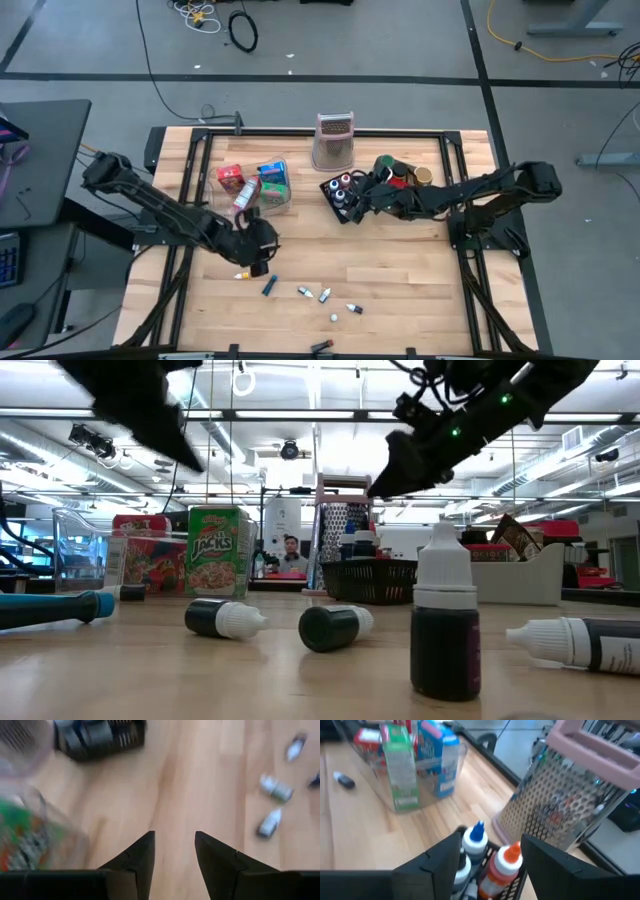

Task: Pick & Place Kitchen Items
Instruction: Put the violet food coloring bottle into the black bin

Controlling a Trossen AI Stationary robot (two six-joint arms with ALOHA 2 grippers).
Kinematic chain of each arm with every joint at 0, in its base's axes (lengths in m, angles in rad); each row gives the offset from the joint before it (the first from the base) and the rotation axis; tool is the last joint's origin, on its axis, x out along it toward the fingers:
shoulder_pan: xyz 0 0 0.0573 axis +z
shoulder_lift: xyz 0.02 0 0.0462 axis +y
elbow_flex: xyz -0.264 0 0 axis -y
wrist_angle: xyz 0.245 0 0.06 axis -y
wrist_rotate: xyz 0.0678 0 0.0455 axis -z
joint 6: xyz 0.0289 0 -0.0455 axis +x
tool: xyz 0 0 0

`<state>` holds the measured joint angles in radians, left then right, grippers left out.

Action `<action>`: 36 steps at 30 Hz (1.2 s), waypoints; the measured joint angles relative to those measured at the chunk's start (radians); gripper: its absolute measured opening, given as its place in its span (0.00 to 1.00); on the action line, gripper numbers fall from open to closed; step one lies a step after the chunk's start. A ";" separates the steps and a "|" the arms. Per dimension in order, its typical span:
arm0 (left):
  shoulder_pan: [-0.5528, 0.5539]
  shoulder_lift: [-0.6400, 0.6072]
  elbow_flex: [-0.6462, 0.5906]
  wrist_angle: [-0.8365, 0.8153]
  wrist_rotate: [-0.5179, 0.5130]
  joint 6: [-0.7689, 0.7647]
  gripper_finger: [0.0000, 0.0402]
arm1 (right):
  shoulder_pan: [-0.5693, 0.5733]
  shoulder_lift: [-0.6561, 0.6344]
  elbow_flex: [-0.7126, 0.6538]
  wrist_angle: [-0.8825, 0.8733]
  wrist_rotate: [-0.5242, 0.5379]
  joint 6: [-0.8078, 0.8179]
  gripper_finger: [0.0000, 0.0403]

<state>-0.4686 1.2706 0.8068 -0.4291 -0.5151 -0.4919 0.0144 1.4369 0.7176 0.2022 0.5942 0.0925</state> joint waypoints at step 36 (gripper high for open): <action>0.166 0.302 -0.050 -0.460 0.008 -0.360 0.53 | -0.001 -0.017 0.000 0.023 -0.031 -0.043 0.55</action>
<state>-0.3030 1.5726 0.7566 -0.8890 -0.5076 -0.8518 0.0135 1.4197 0.7181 0.2257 0.5629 0.0494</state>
